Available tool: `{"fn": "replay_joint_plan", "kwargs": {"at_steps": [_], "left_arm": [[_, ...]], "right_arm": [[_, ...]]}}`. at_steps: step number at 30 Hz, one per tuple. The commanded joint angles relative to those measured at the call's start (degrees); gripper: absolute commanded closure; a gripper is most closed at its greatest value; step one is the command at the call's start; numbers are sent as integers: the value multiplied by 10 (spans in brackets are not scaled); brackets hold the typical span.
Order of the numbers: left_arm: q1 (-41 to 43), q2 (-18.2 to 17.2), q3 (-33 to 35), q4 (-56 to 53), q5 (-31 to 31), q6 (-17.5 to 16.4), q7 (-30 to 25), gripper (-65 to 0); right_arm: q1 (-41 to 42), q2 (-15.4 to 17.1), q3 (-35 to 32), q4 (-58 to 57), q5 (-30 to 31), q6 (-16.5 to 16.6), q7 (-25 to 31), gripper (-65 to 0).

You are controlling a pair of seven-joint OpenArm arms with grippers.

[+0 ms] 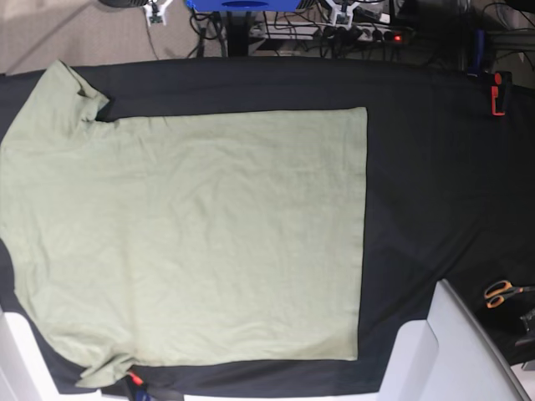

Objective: Fold the T-shirt properly
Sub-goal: 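Move right gripper to the shoulder, left gripper to the hem corner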

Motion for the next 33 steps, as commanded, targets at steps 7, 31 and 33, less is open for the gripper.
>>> {"fn": "replay_joint_plan", "kwargs": {"at_steps": [7,31,33], "left_arm": [[39,-16,-1,47,-1,3,-2,0],[409,-195,-144,822,-264,3,4,0],[408,-194,-180,864,-270,3,5,0]], "right_arm": [[-18,18,3,8,2,-2,-4,-2],[-344,28,249,902,187,63,-253,-9],[-325,28,293,923,248,139,-253,-30]]}}
